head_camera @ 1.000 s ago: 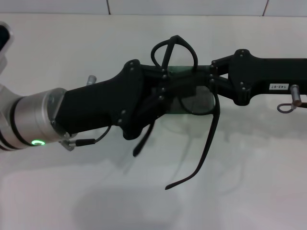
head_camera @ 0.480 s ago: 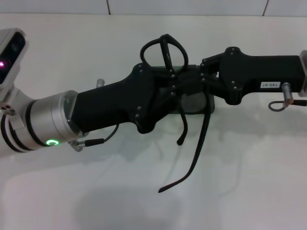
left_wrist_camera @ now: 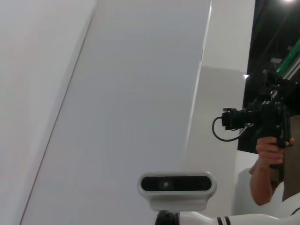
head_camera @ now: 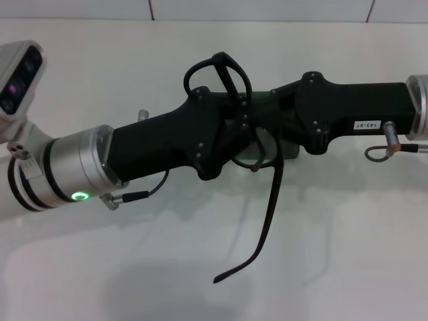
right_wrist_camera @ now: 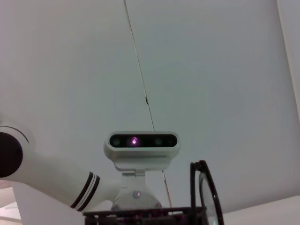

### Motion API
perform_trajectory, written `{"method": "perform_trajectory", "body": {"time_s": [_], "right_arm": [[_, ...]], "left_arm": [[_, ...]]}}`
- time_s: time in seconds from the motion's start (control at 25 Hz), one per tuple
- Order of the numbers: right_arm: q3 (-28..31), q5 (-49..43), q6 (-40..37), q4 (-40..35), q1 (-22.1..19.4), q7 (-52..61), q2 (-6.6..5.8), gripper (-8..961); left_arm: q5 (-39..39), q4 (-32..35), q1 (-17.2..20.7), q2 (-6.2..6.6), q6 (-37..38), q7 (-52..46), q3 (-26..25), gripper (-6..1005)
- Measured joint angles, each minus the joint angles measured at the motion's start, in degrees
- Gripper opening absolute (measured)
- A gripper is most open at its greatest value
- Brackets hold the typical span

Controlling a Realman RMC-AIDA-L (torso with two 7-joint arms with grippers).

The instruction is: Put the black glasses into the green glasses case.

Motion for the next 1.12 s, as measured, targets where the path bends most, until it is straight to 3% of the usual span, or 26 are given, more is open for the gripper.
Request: {"method": "perform_trajectory", "body": {"time_s": [0.24, 0.44, 0.8, 1.0, 1.12], "right_arm": [[0.27, 0.47, 0.79, 0.06, -0.99, -0.88, 0.0, 49], [2.93, 0.49, 1.09, 0.06, -2.56, -1.31, -0.41, 48], [20.26, 10.97, -15.85, -0.38, -6.91, -0.89, -0.68, 48], [20.77, 19.43, -16.97, 0.31, -6.53, -2.66, -0.25, 48], [17.17, 20.69, -13.0, 4.48, -3.34, -7.75, 0.06, 48]], "left_arm": [[0.07, -1.43, -0.21, 0.02, 0.62, 1.08, 0.05, 39], [-0.27, -1.05, 0.46, 0.29, 6.11, 1.68, 0.42, 39], [-1.57, -0.66, 3.14, 0.85, 8.33, 3.31, 0.25, 39], [-1.14, -1.23, 1.72, 0.14, 8.34, 3.98, 4.44, 39], [-2.95, -1.66, -0.04, -0.31, 8.32, 5.51, 9.8, 40]]}}
